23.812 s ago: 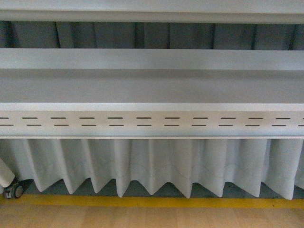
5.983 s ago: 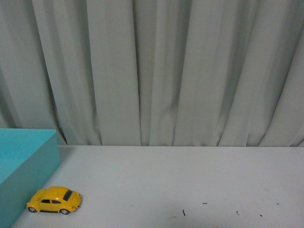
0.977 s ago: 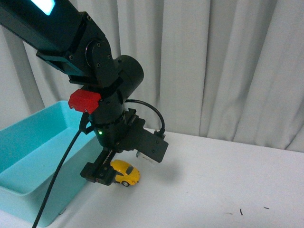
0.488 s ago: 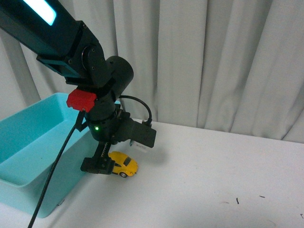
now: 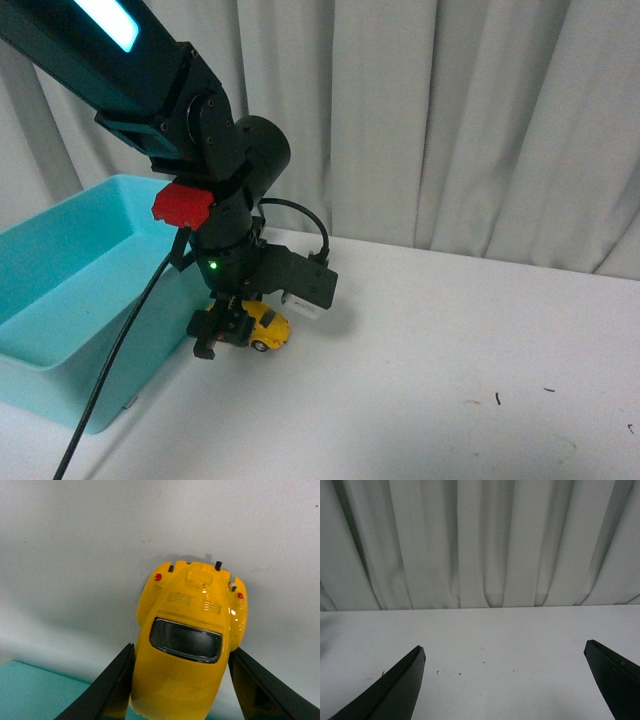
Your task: Wind up and store yellow beetle toy
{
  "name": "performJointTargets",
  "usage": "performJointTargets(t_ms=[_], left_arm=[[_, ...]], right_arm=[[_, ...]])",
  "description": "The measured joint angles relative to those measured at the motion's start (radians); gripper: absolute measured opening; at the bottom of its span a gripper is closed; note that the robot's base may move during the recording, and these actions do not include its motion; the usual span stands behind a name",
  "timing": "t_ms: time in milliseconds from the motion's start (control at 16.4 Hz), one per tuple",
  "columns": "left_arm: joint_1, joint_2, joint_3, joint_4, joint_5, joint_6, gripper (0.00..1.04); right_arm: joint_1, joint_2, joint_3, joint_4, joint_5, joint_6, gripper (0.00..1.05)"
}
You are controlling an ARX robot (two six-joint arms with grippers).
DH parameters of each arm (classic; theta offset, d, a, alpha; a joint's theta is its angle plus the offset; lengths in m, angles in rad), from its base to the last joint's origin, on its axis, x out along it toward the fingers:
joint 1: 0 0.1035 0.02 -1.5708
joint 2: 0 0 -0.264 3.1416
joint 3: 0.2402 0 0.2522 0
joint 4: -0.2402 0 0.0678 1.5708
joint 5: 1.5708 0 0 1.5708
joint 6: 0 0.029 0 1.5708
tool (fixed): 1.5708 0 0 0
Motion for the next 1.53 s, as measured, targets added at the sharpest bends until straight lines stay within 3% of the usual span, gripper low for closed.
performJointTargets(t_ms=[61,183,427,672,855,977,1099,1221,1343,1526], left_arm=[[-0.003,0.0,0.004,-0.006,-0.008,-0.009,0.48],[-0.006,0.0,0.007,-0.014,-0.013,-0.025,0.42],[-0.039,-0.003,0.02,-0.056,0.016,0.031,0.41],[-0.119,-0.047,0.04,-0.158,0.108,0.235,0.41],[-0.159,-0.121,0.099,-0.238,0.187,0.223,0.41],[-0.16,-0.19,0.187,-0.328,0.267,0.124,0.41],[-0.063,-0.248,0.327,-0.407,0.333,-0.055,0.41],[-0.006,-0.257,0.364,-0.42,0.335,-0.116,0.41],[0.087,-0.262,0.394,-0.411,0.32,-0.2,0.41],[0.222,-0.257,0.391,-0.411,0.207,-0.344,0.41]], right_arm=[[0.0,0.0,0.0,0.0,0.0,0.0,0.98],[0.0,0.0,0.0,0.0,0.0,0.0,0.98],[0.0,0.0,0.0,0.0,0.0,0.0,0.98],[0.0,0.0,0.0,0.0,0.0,0.0,0.98],[0.0,0.0,0.0,0.0,0.0,0.0,0.98],[0.0,0.0,0.0,0.0,0.0,0.0,0.98],[0.0,0.0,0.0,0.0,0.0,0.0,0.98],[0.0,0.0,0.0,0.0,0.0,0.0,0.98],[0.0,0.0,0.0,0.0,0.0,0.0,0.98],[0.0,0.0,0.0,0.0,0.0,0.0,0.98]])
